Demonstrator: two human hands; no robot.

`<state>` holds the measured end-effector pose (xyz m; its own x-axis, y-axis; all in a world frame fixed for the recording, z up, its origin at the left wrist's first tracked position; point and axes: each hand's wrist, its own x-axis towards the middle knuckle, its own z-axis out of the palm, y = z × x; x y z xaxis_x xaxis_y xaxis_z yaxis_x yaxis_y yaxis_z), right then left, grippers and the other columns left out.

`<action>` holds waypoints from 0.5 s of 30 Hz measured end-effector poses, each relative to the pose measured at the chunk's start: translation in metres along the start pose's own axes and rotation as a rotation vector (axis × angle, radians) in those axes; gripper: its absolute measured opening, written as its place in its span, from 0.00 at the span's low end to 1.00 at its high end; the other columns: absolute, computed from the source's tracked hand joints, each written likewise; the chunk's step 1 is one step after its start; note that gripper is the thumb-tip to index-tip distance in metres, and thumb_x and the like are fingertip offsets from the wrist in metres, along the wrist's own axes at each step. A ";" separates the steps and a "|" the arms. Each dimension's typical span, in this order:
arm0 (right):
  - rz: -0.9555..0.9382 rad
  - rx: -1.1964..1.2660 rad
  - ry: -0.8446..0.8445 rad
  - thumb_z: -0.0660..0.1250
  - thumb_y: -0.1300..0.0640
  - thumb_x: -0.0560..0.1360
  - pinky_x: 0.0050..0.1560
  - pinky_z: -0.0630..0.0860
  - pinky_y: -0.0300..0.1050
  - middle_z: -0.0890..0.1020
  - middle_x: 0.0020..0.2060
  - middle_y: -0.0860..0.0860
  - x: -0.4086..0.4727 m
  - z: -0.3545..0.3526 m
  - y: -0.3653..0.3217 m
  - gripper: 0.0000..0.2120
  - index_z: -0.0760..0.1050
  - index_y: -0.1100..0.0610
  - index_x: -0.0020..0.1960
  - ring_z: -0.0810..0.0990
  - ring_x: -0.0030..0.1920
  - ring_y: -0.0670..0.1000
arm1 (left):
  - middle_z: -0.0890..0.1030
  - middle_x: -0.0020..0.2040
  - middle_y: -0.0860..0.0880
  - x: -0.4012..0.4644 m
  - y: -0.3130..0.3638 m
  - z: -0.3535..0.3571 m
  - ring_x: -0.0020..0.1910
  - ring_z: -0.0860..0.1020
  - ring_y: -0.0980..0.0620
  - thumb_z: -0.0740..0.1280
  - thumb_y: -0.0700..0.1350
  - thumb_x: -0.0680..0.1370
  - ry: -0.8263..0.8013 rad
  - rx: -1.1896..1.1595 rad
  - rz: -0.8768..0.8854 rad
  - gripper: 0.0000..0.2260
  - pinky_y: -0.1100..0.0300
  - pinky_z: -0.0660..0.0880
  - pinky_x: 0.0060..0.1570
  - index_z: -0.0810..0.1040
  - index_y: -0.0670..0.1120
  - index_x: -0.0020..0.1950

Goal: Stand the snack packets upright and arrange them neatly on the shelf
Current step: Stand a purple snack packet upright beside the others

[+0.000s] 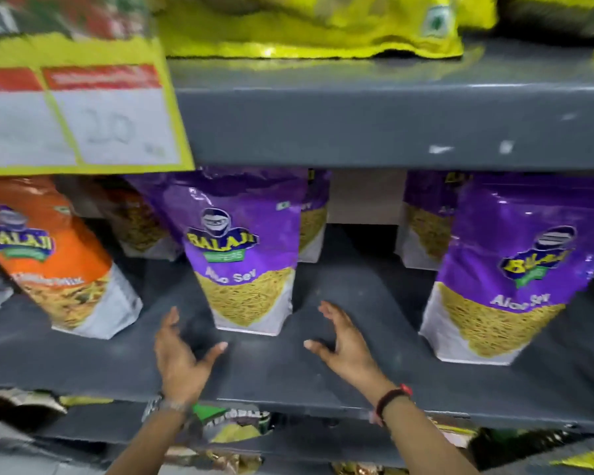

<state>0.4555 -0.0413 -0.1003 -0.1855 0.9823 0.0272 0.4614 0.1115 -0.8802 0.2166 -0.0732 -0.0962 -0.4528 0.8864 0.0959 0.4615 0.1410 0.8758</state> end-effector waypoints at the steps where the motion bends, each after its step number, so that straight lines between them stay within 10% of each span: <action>1: 0.015 -0.008 -0.030 0.73 0.57 0.67 0.66 0.57 0.35 0.66 0.68 0.55 0.009 0.012 -0.005 0.37 0.57 0.59 0.69 0.63 0.69 0.49 | 0.64 0.68 0.35 0.015 -0.003 -0.009 0.67 0.64 0.38 0.69 0.69 0.54 -0.103 0.044 0.000 0.53 0.43 0.61 0.68 0.56 0.42 0.69; 4: 0.034 -0.043 -0.032 0.76 0.46 0.57 0.69 0.60 0.46 0.67 0.68 0.54 0.028 0.039 -0.017 0.47 0.57 0.57 0.69 0.63 0.68 0.52 | 0.60 0.73 0.42 0.046 -0.004 -0.014 0.72 0.58 0.44 0.77 0.52 0.55 -0.394 0.131 0.048 0.53 0.47 0.56 0.71 0.49 0.44 0.71; 15: 0.069 -0.133 0.114 0.76 0.53 0.62 0.62 0.67 0.52 0.76 0.59 0.55 0.010 0.038 -0.025 0.33 0.65 0.54 0.63 0.71 0.60 0.56 | 0.76 0.61 0.40 0.032 0.010 0.009 0.61 0.71 0.38 0.59 0.64 0.51 -0.441 0.174 0.161 0.45 0.48 0.63 0.63 0.66 0.40 0.62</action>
<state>0.4096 -0.0400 -0.0959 -0.0532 0.9982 0.0292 0.5818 0.0547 -0.8115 0.2138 -0.0392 -0.0889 -0.0173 0.9997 -0.0187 0.6367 0.0254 0.7707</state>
